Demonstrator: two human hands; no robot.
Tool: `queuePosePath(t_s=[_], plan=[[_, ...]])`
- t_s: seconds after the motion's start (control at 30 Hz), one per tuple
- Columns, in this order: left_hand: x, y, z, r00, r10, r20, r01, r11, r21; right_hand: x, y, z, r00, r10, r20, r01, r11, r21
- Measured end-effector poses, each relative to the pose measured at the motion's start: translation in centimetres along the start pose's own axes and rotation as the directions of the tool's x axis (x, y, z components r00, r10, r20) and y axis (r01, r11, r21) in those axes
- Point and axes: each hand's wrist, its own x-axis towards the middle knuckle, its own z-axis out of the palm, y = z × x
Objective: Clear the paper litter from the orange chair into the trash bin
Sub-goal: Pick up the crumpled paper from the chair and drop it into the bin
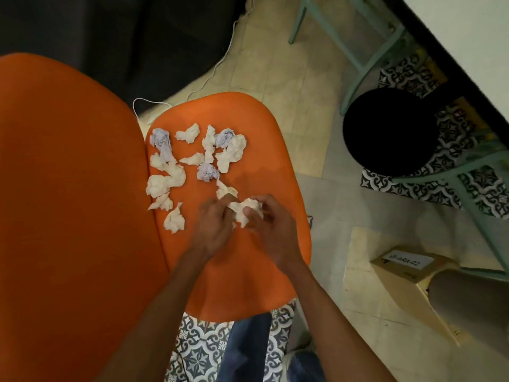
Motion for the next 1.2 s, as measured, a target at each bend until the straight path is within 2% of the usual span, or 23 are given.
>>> queuePosePath(t_s=[0.1,0.27,0.4,0.47,0.63,0.8,0.87,1.0,1.2], plan=[[-1.8,3.9,1.7,0.997,0.054,0.054,-0.049,0.995,-0.091,-2.0,0.4,-3.2,0.998,0.034,-0.051,-0.032,0.999,0.038],[-6.3,11.2,6.4,0.992,-0.067,0.108,0.105,0.912,-0.396,-6.8,1.2,-11.1,0.981,0.080,-0.176,-0.075,0.997,0.033],[-9.7,16.3,11.5,0.991,-0.027,0.133,0.092,0.857,-0.507,-11.8,1.8,-17.4,0.965,0.054,-0.258,-0.047,0.998,0.033],[-11.3,18.6,13.6,0.982,-0.063,0.176,0.155,0.805,-0.573,-13.9,2.1,-20.0,0.943,0.056,-0.329,-0.052,0.998,0.019],[-15.8,24.6,19.9,0.951,-0.048,0.306,0.230,0.770,-0.595,-20.6,3.1,-28.0,0.889,0.059,-0.454,-0.046,0.998,0.039],[-20.3,30.0,25.3,0.956,-0.090,0.281,0.252,0.744,-0.619,-26.7,3.9,-34.2,0.793,0.091,-0.603,-0.052,0.995,0.082],[-21.9,32.4,27.1,0.953,-0.047,0.300,0.234,0.744,-0.626,-28.9,4.7,-36.4,0.759,0.100,-0.643,-0.032,0.993,0.117],[-24.3,35.6,30.8,0.952,0.062,0.299,0.114,0.835,-0.538,-32.1,6.1,-39.8,0.690,0.118,-0.714,-0.005,0.987,0.158],[-25.8,39.0,35.7,0.912,0.132,0.389,0.084,0.868,-0.489,-34.7,7.7,-42.9,0.643,0.192,-0.741,0.053,0.955,0.293]])
